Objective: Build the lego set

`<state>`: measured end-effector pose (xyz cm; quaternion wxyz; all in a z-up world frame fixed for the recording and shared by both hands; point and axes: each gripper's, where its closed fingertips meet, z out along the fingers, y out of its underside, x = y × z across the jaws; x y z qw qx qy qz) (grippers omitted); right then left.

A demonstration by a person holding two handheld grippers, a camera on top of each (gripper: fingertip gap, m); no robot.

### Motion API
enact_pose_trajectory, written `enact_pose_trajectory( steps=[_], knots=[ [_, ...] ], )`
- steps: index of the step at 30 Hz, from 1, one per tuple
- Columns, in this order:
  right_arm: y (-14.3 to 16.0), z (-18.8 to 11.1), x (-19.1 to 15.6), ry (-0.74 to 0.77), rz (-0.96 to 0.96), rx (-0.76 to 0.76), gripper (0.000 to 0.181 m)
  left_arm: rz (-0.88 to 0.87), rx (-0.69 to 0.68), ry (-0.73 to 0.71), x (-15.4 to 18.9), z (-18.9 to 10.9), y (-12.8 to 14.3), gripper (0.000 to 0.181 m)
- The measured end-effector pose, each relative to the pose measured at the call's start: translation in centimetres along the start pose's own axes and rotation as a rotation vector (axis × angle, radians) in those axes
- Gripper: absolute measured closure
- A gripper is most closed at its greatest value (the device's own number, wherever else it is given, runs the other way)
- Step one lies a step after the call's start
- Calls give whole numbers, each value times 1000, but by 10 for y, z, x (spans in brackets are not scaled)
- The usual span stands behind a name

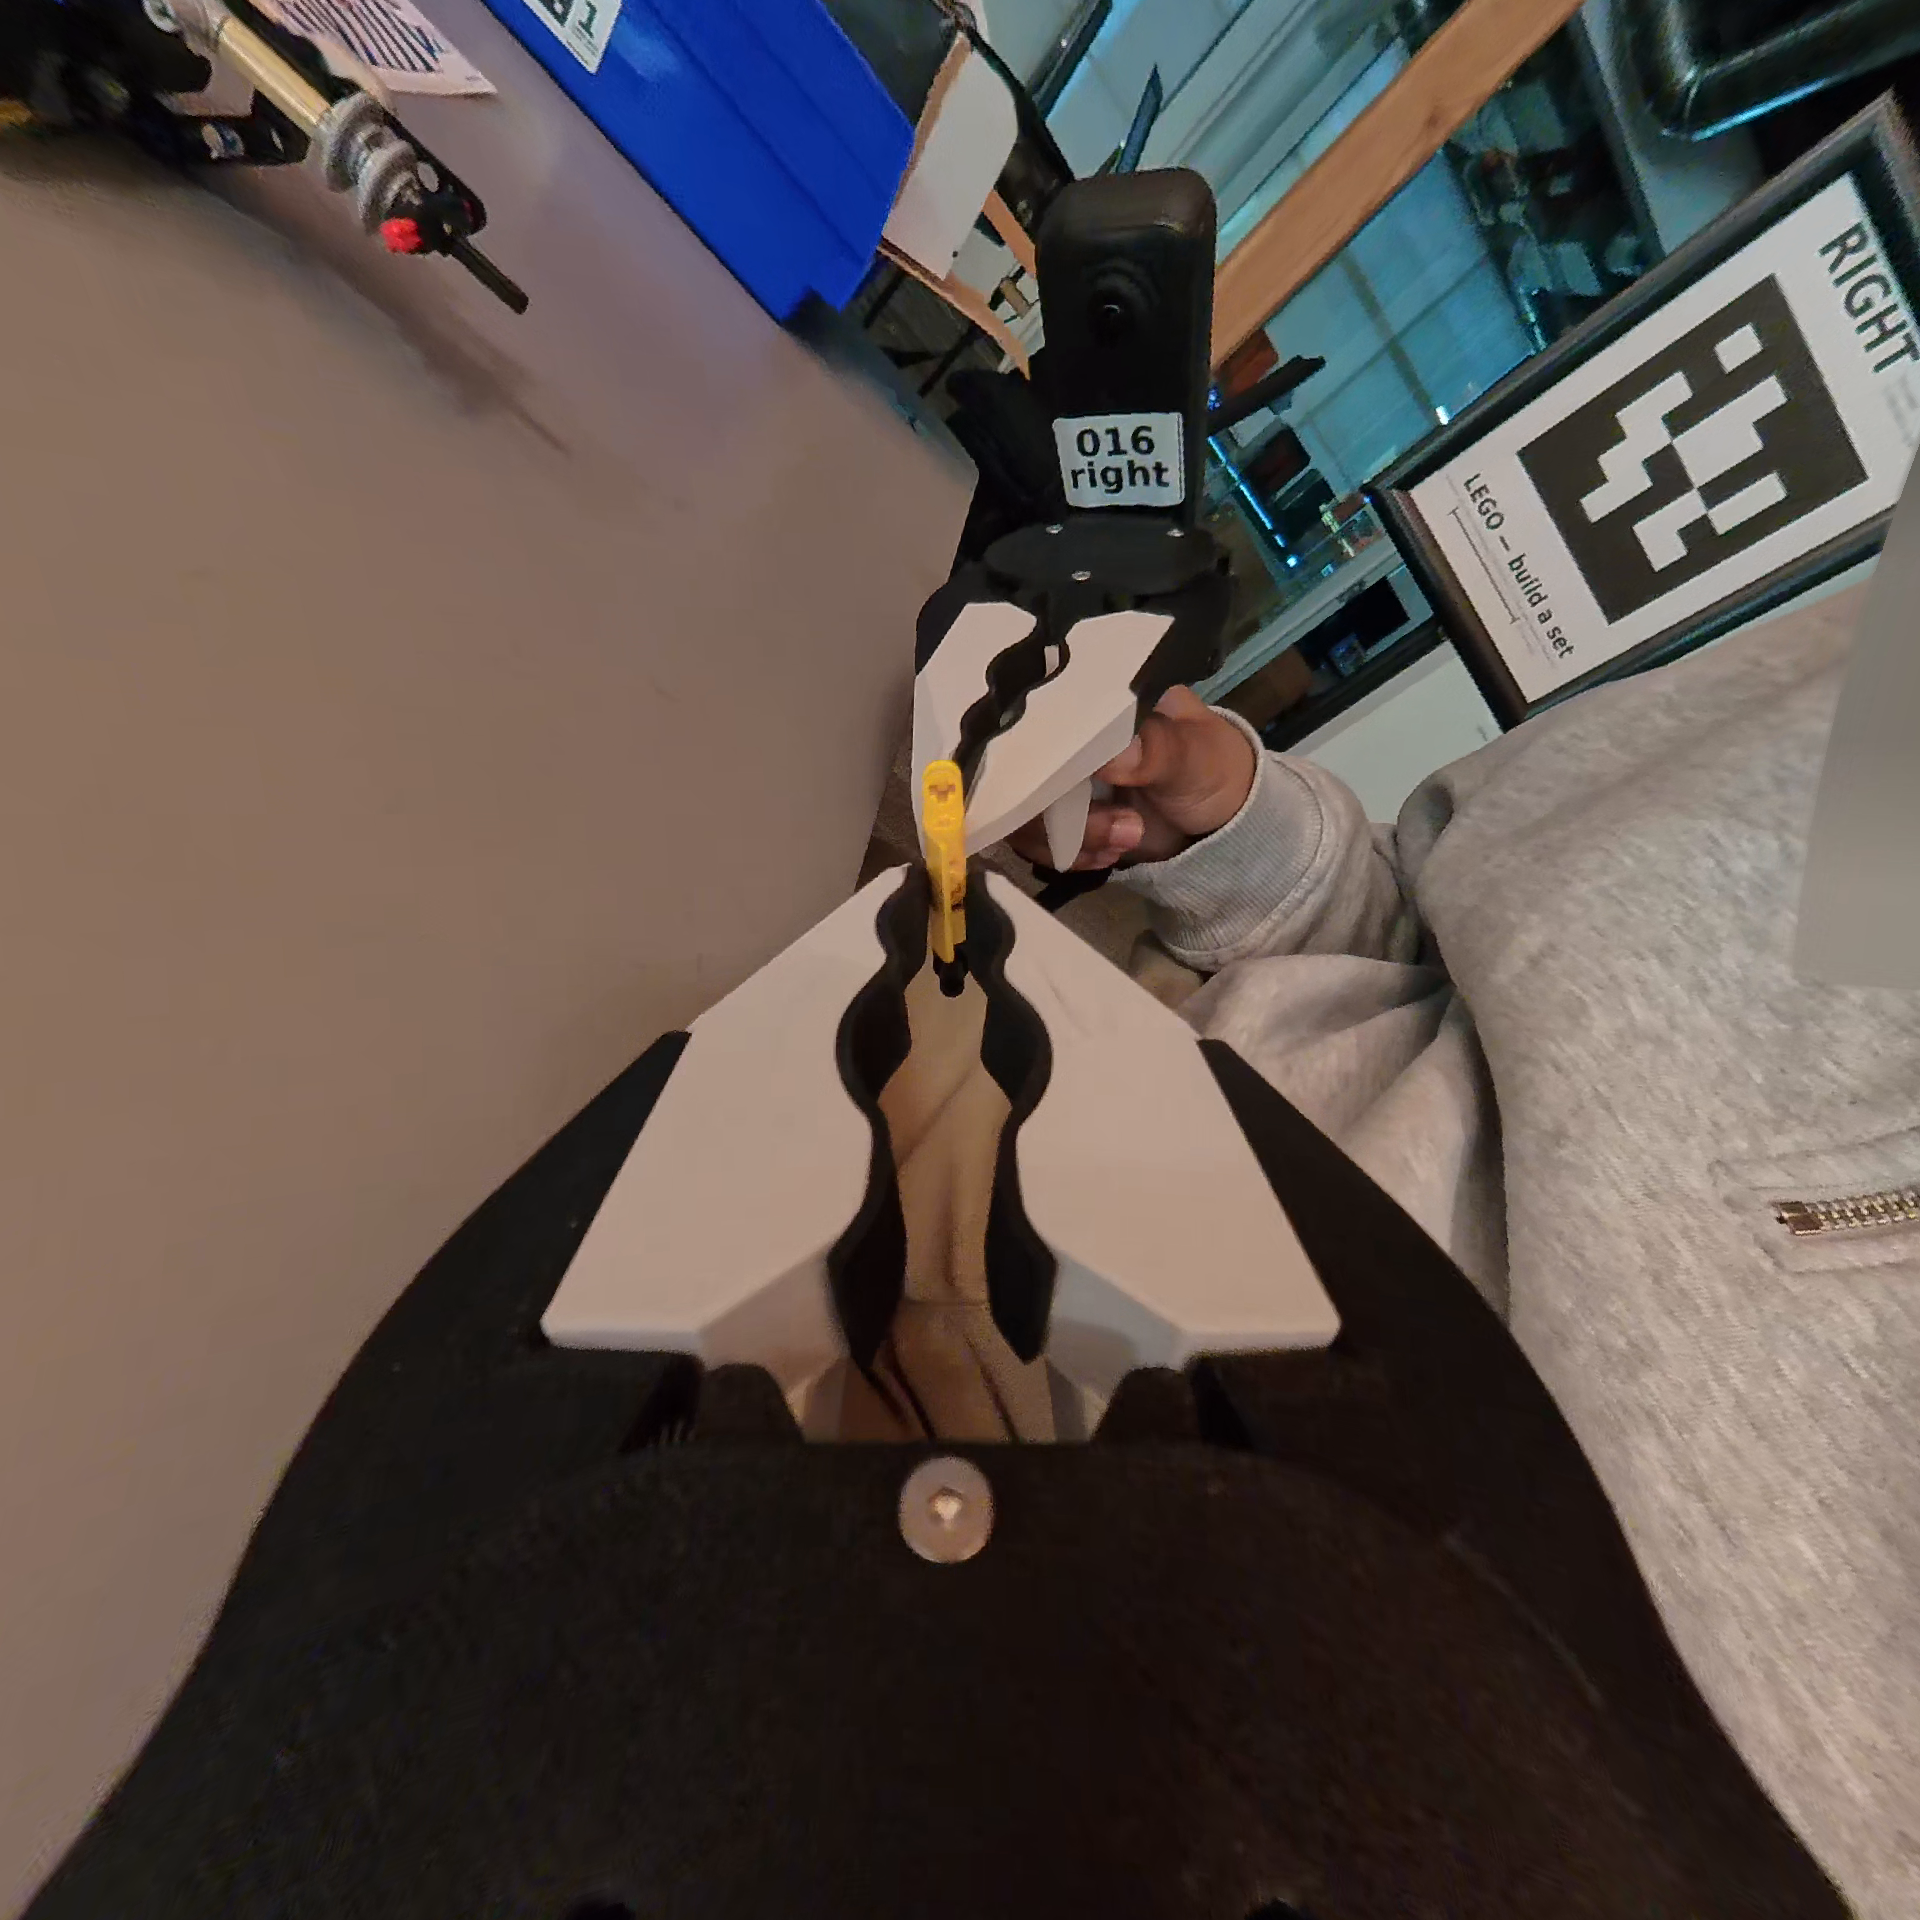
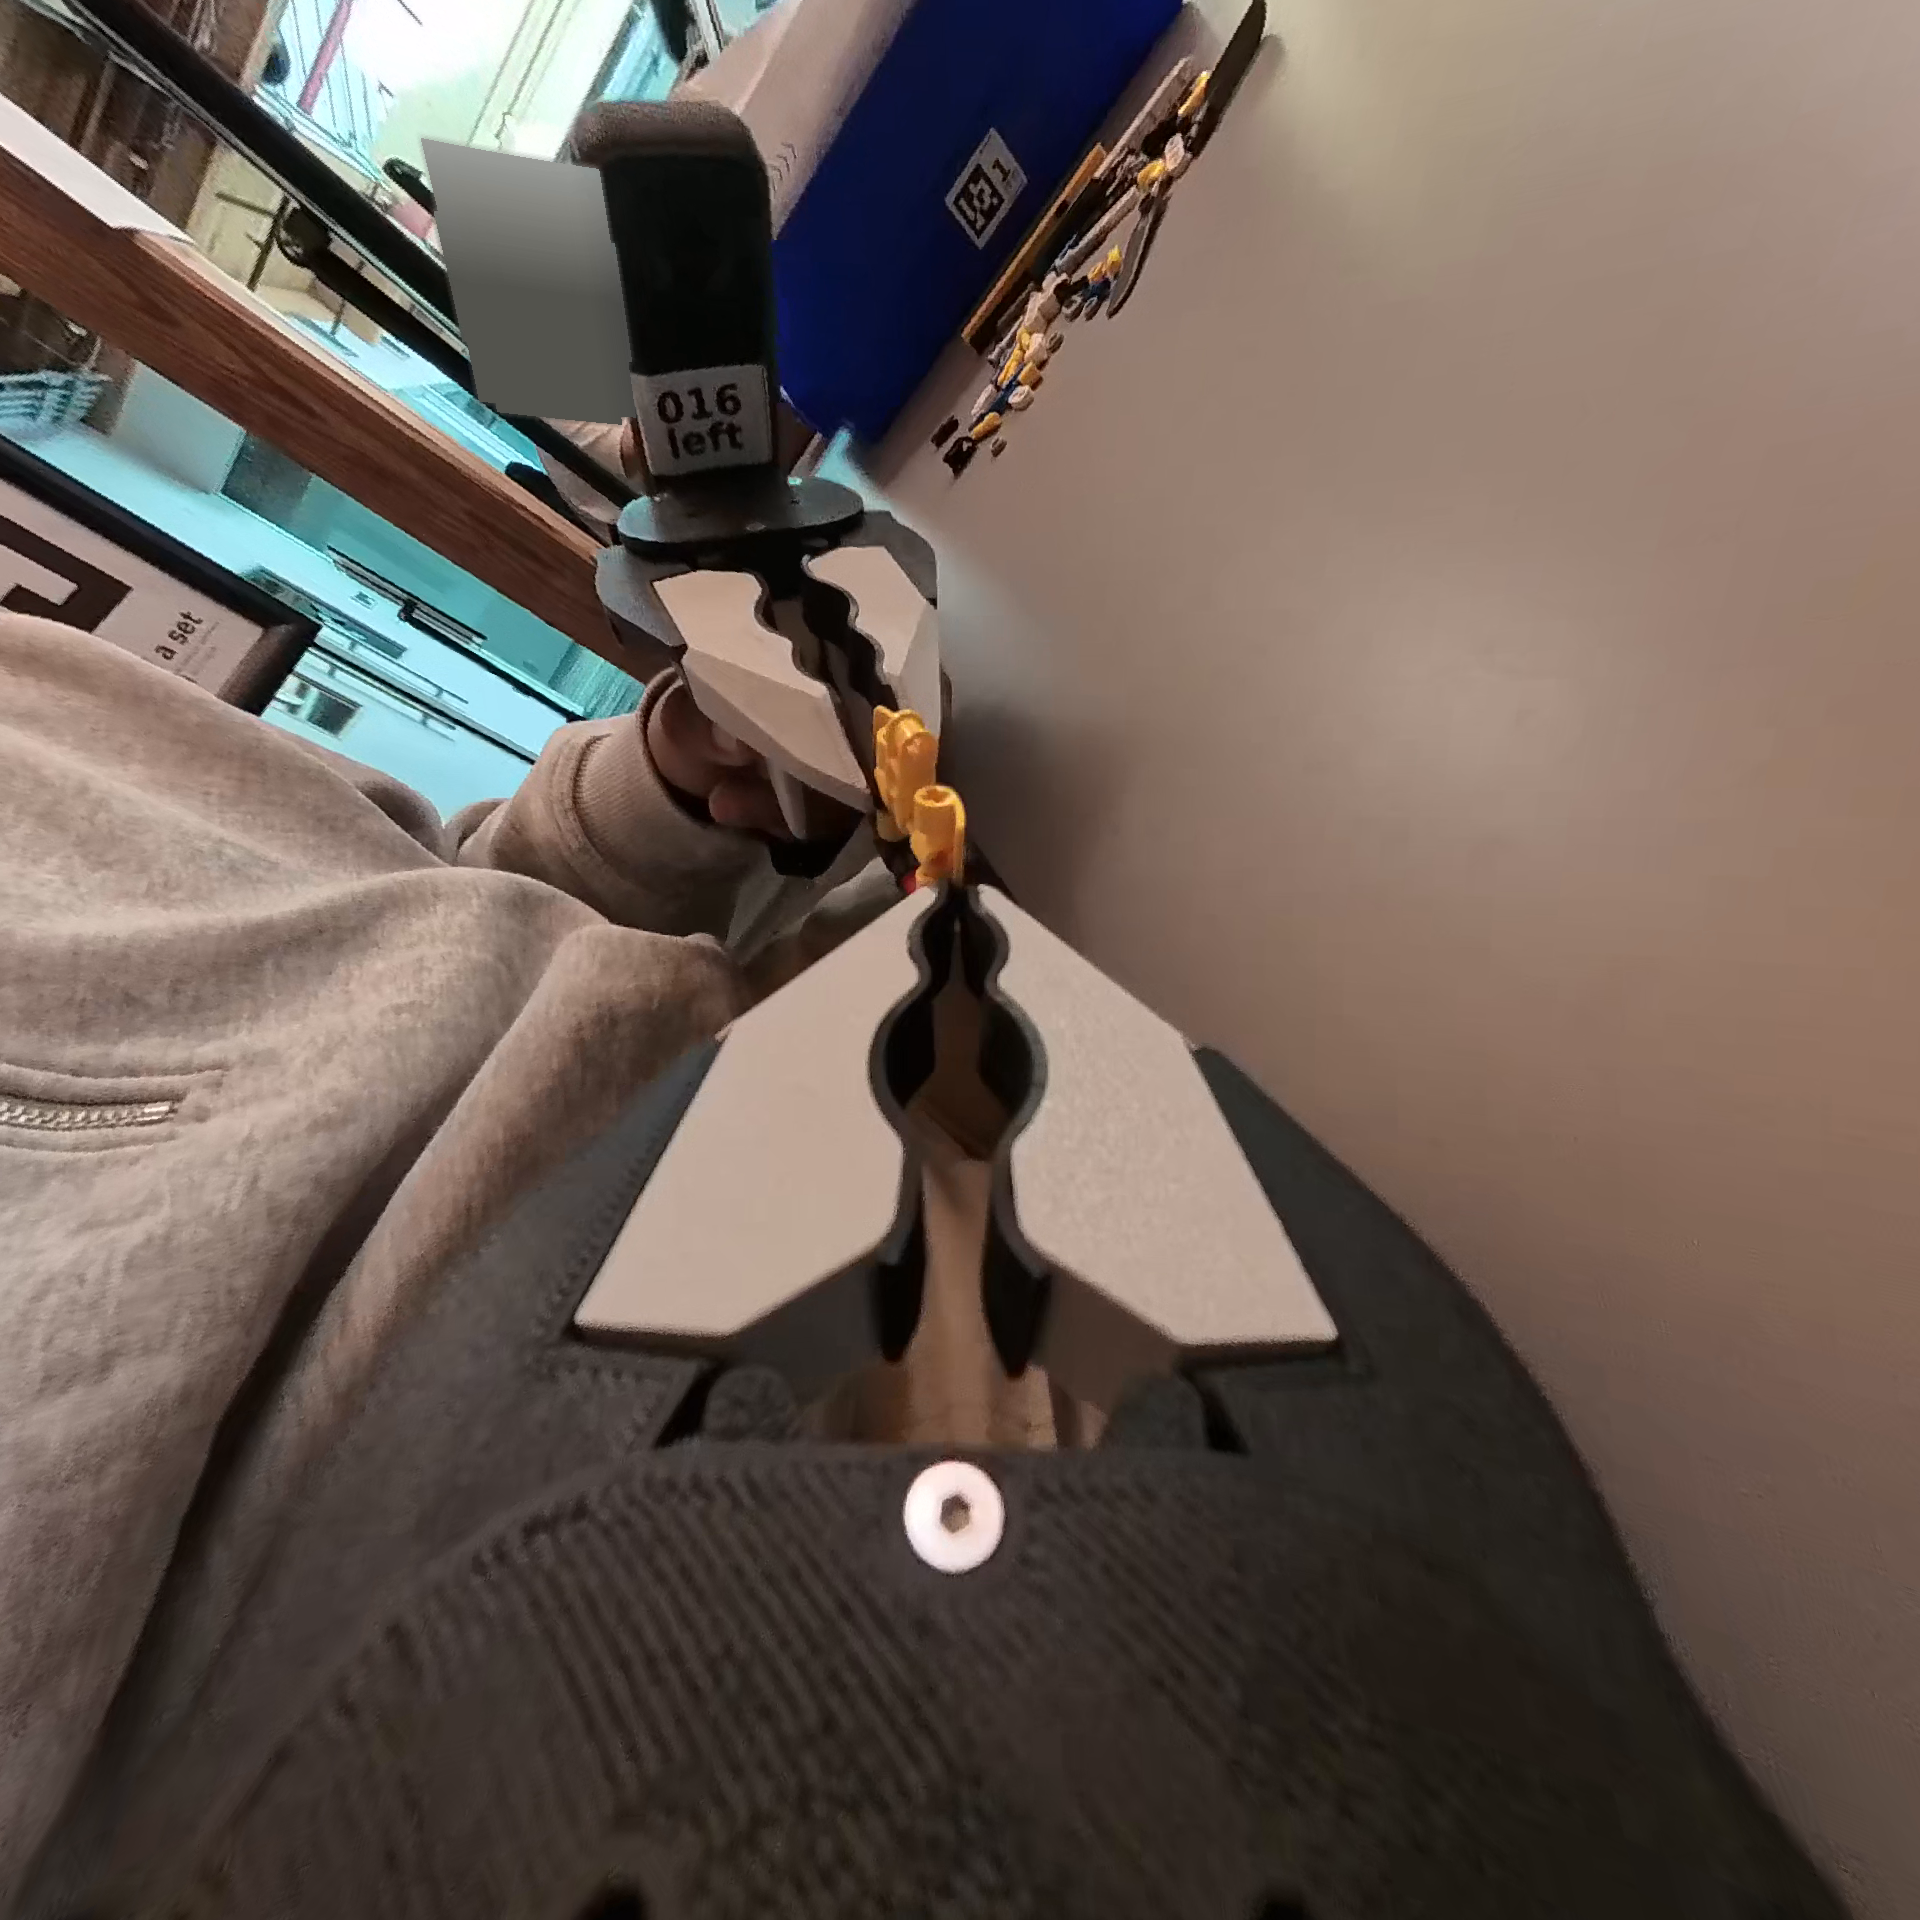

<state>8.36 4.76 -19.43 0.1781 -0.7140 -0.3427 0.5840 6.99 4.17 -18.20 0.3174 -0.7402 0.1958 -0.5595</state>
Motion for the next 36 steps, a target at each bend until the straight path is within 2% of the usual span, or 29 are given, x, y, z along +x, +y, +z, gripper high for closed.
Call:
enact_pose_trajectory(
  steps=[15,22,26,36],
  knots=[
    [1,-1,1,-16,20,-1,181,-19,-1,-4,-1,3,2,175],
    [7,1,1,15,-39,-50,181,-22,-41,1,-2,2,7,175],
    [2,2,1,12,-33,-19,181,-15,-30,2,-2,1,4,175],
    [-11,-2,-12,-70,-35,77,175,-108,45,120,10,-3,-8,175]
  ],
)
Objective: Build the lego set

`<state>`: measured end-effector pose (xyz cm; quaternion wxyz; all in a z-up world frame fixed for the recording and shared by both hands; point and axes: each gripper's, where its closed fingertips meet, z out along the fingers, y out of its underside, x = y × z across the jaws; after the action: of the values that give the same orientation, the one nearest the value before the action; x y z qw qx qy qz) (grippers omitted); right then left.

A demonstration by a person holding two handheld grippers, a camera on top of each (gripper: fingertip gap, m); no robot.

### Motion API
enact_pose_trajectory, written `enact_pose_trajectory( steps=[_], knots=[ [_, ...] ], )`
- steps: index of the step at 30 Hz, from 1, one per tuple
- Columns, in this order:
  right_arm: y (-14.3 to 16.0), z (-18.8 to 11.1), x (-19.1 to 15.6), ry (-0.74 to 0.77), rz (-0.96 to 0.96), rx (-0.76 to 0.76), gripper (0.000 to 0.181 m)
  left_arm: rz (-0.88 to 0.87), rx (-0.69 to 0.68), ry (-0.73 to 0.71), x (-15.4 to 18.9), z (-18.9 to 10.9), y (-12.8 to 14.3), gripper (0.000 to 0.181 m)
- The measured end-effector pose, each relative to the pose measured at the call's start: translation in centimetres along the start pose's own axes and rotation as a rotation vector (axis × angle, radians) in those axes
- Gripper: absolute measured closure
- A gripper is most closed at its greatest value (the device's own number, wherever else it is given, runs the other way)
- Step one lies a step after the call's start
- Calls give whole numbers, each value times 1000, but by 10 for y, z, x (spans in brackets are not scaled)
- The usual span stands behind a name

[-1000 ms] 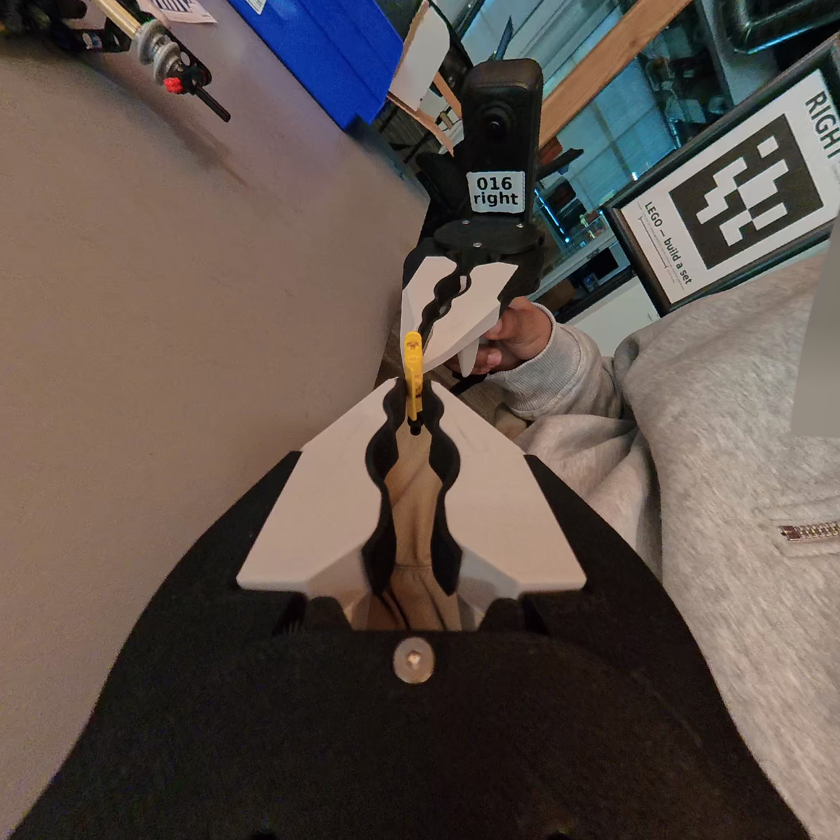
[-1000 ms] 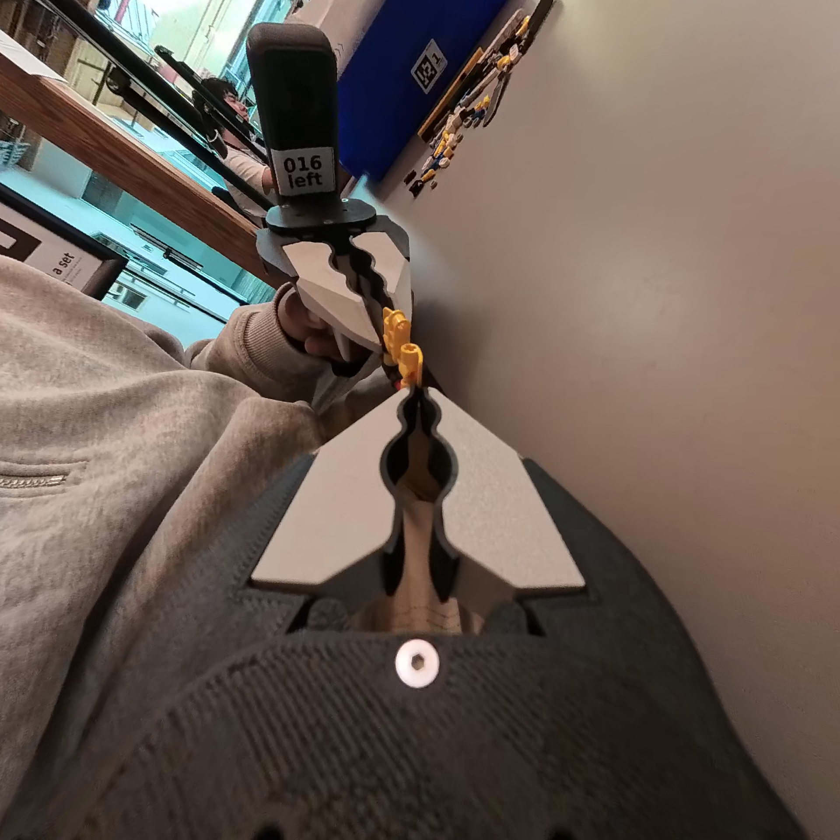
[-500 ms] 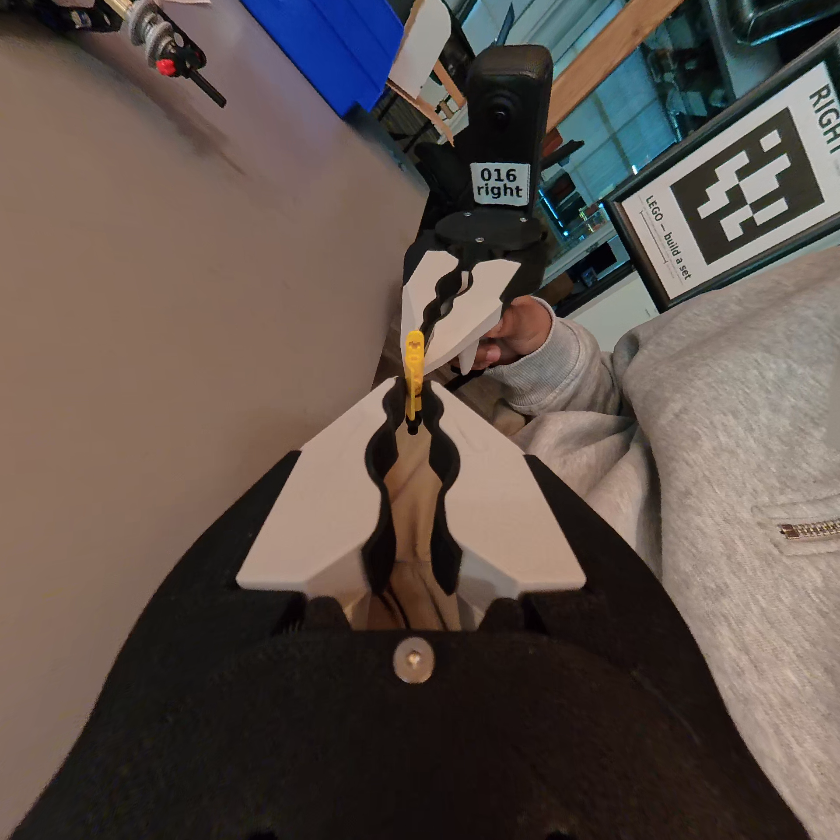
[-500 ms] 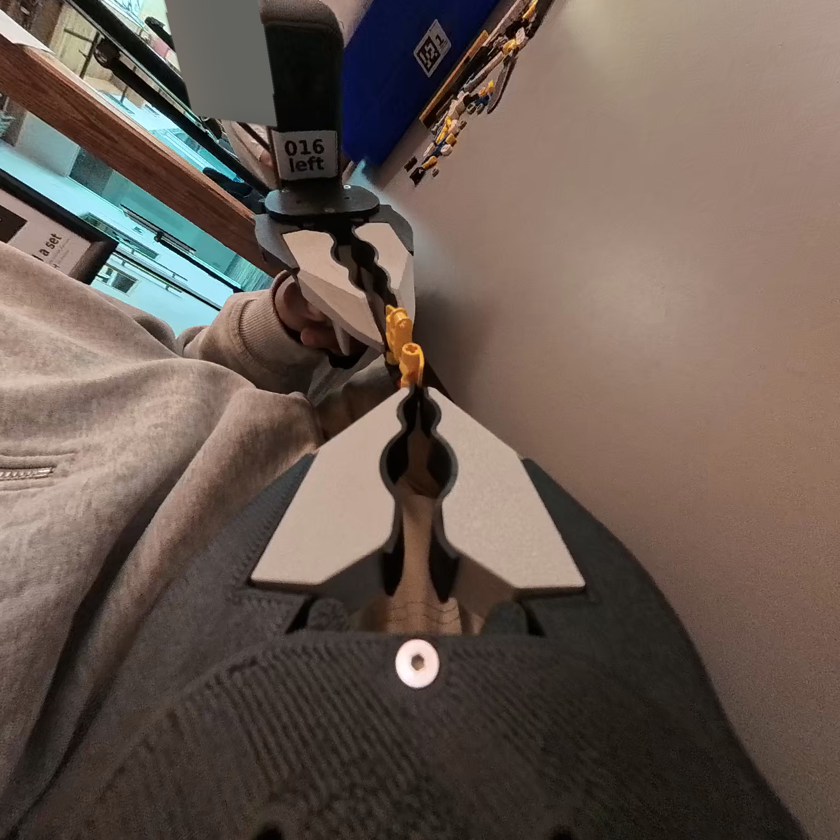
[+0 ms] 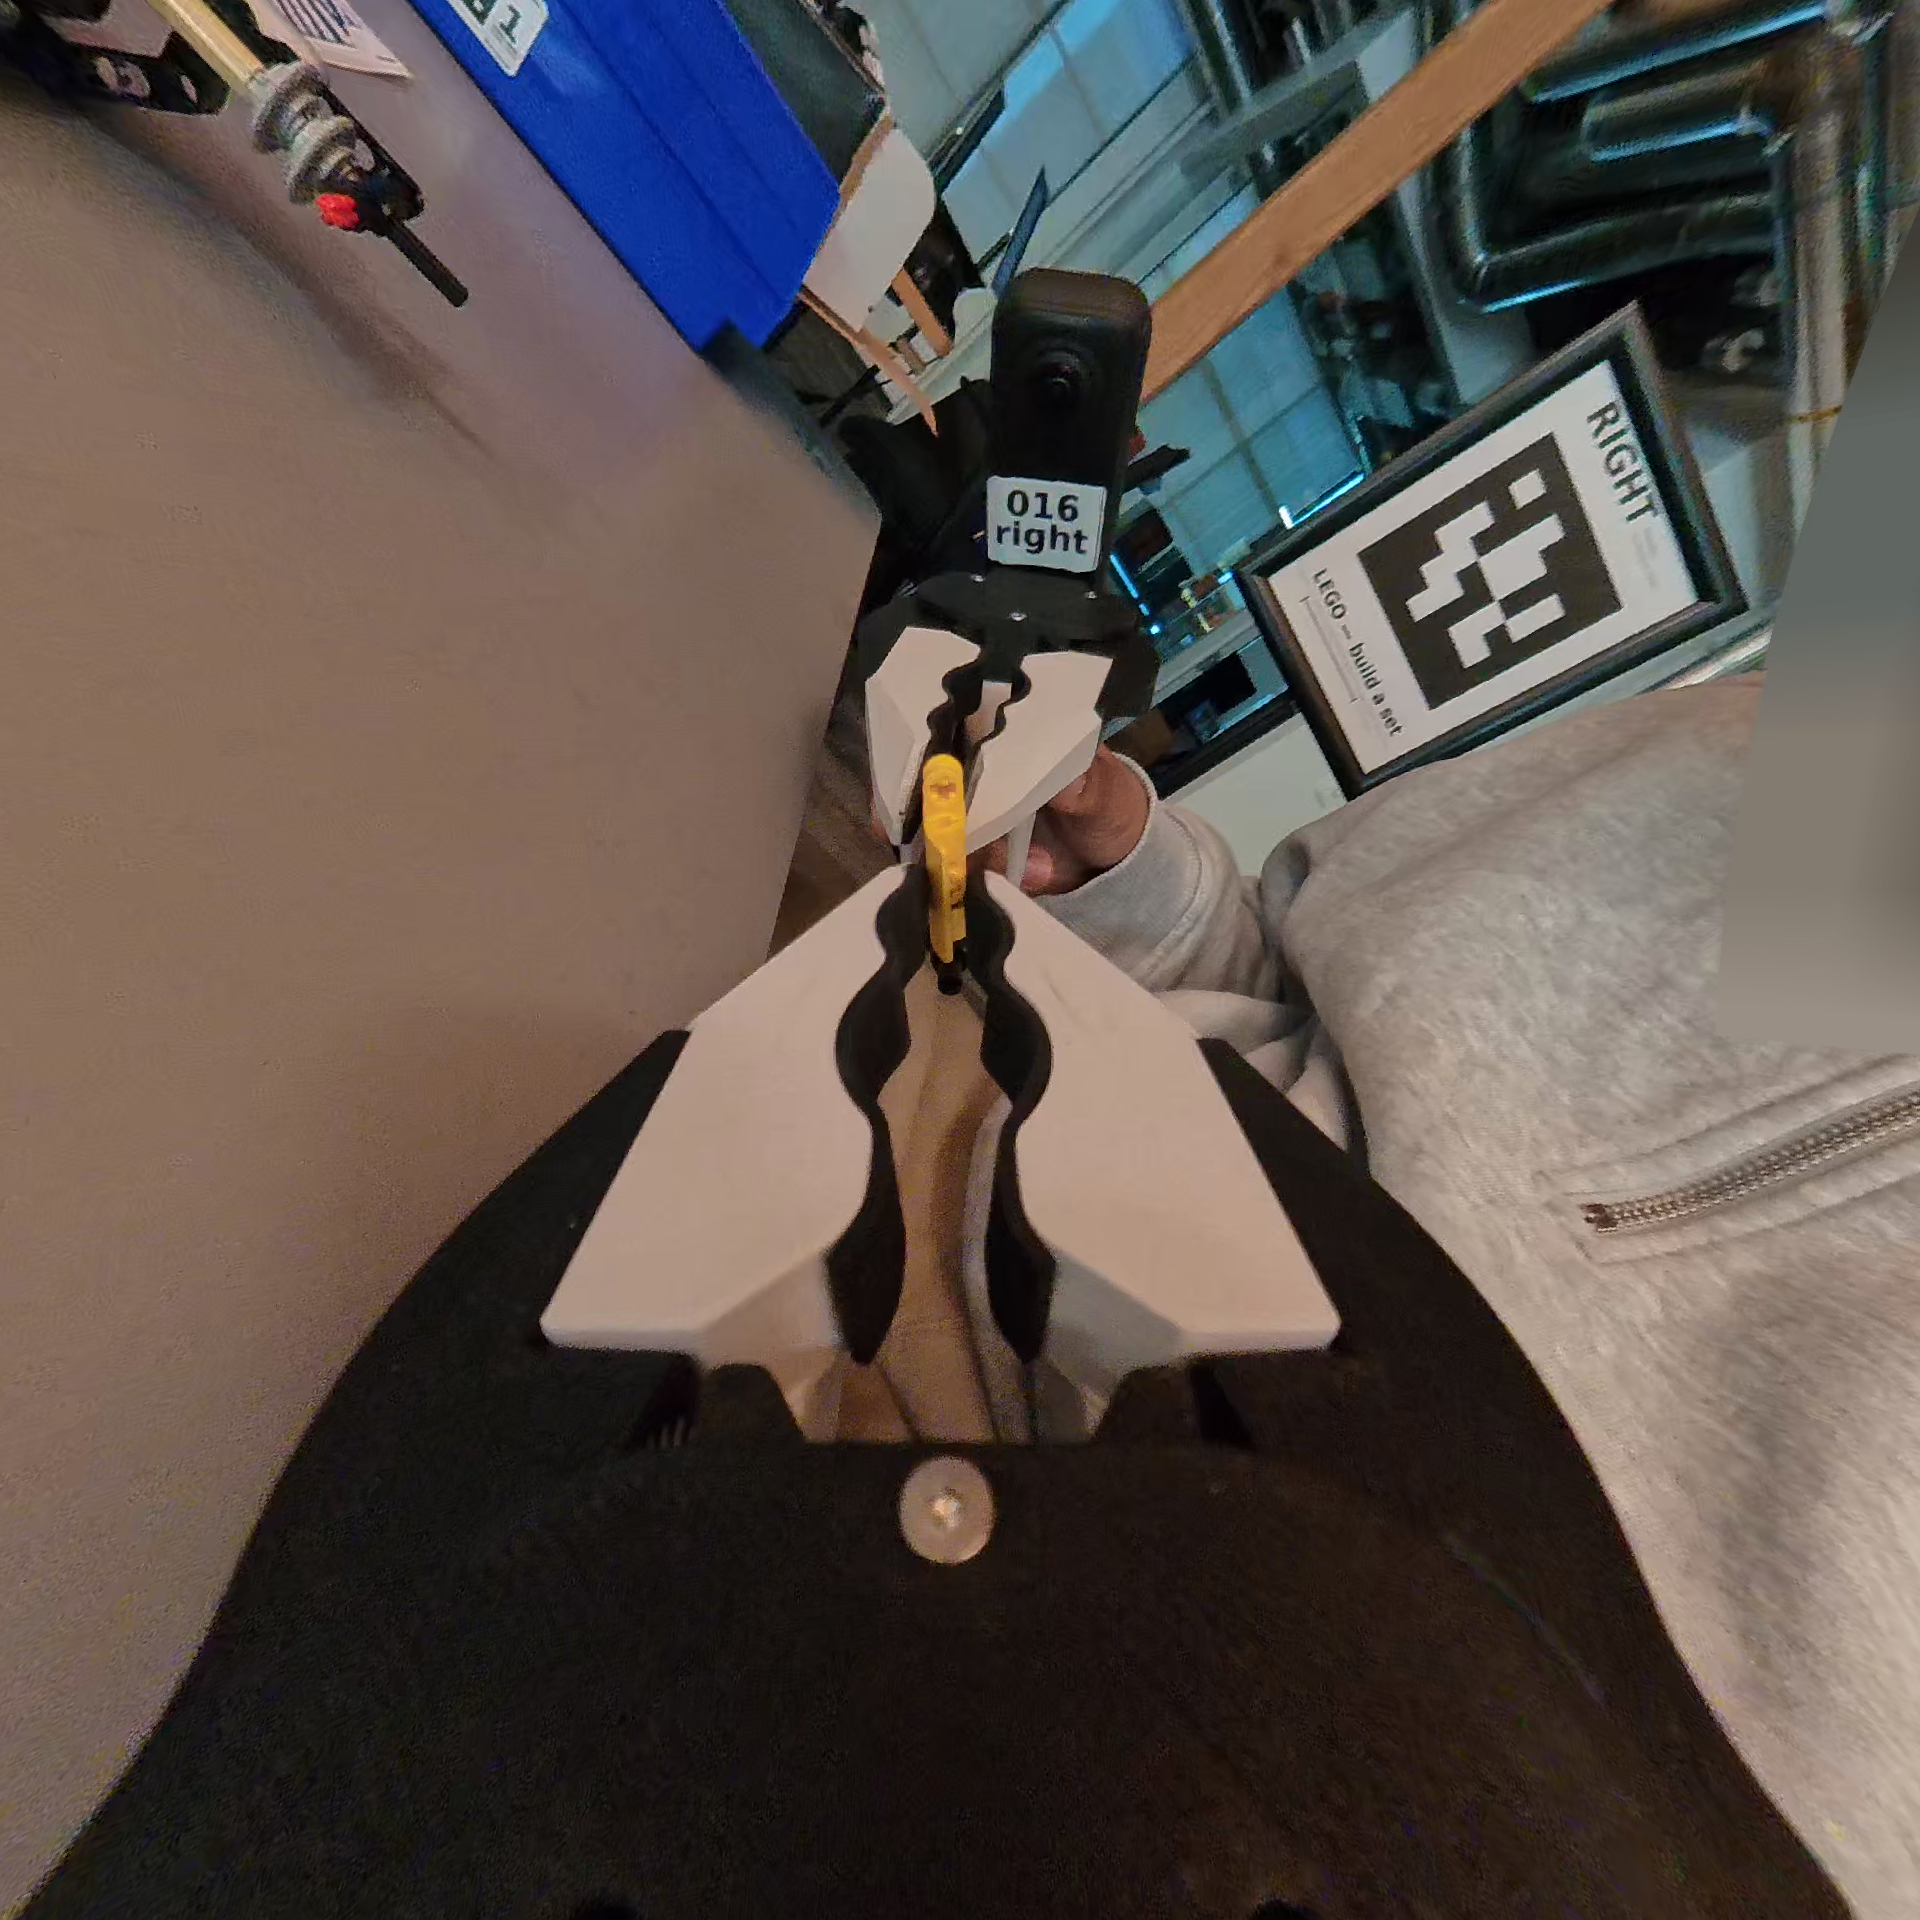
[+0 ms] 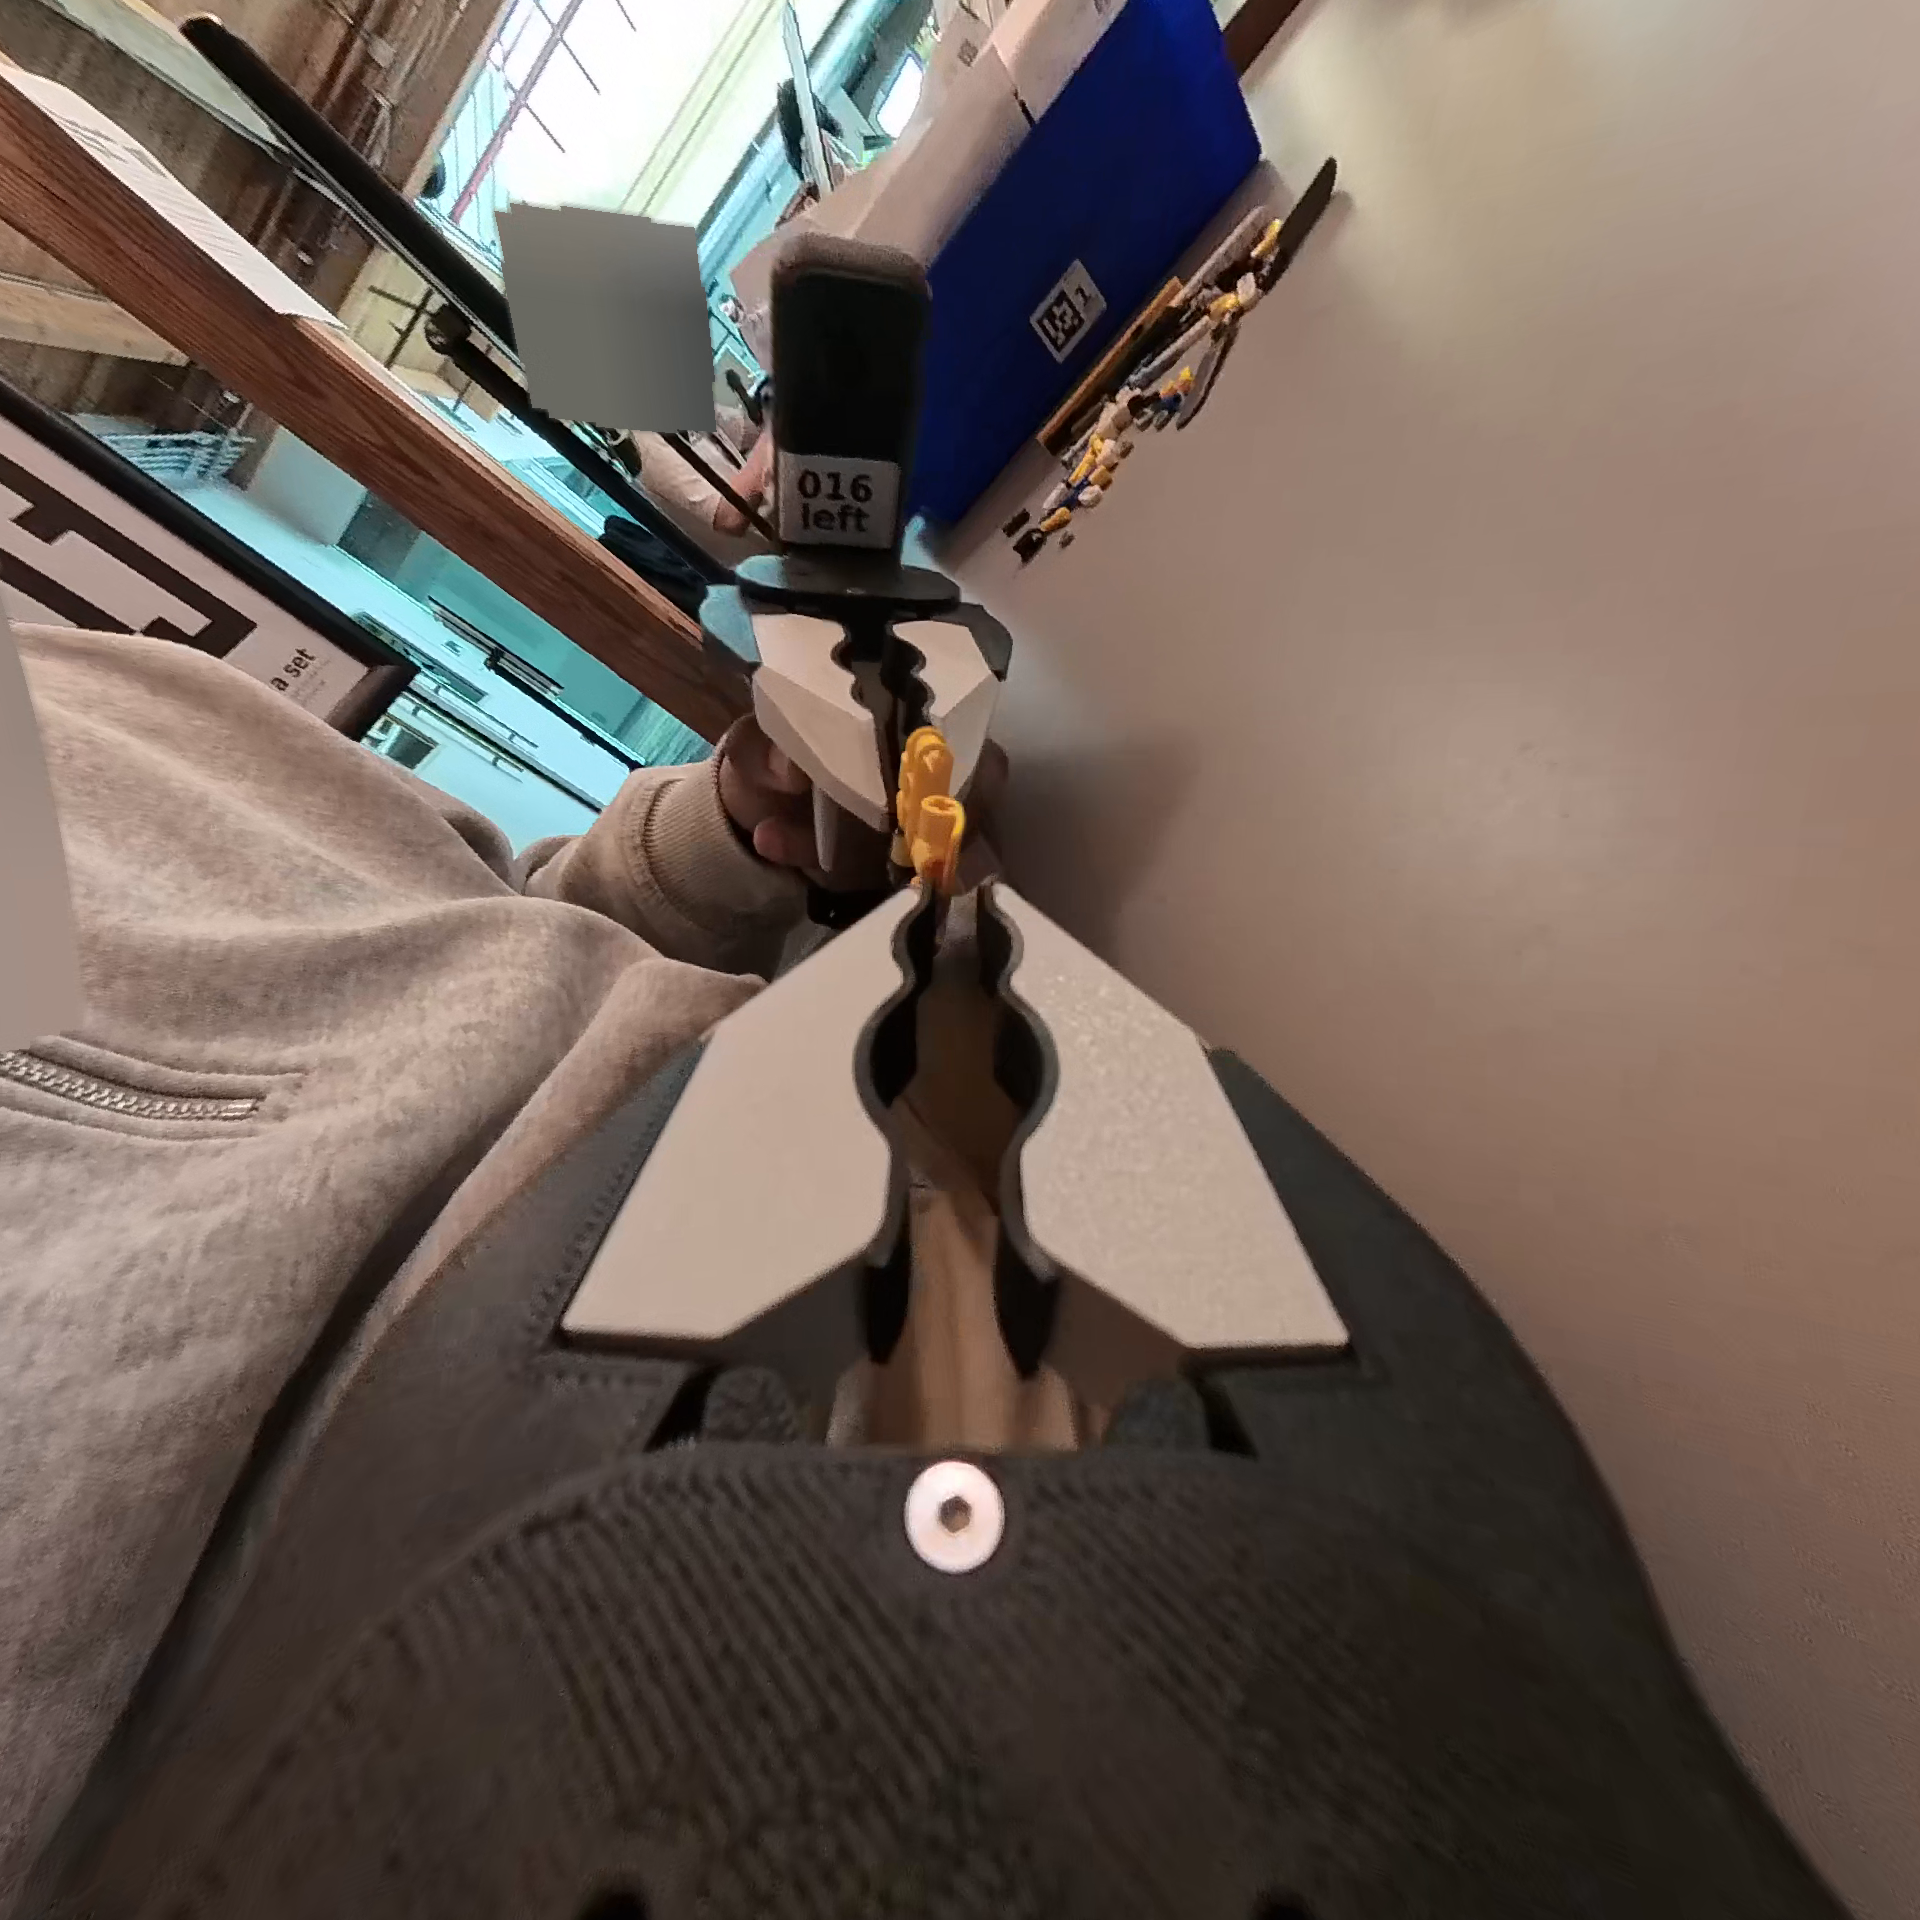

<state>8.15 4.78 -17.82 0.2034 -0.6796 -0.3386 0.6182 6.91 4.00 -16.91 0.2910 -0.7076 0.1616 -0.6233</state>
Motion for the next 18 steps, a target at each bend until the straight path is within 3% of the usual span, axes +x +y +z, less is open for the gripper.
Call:
enact_pose_trajectory(
  steps=[18],
  knots=[
    [-8,-4,-11,-107,42,55,179,-51,18,71,8,1,-2,176]
  ],
)
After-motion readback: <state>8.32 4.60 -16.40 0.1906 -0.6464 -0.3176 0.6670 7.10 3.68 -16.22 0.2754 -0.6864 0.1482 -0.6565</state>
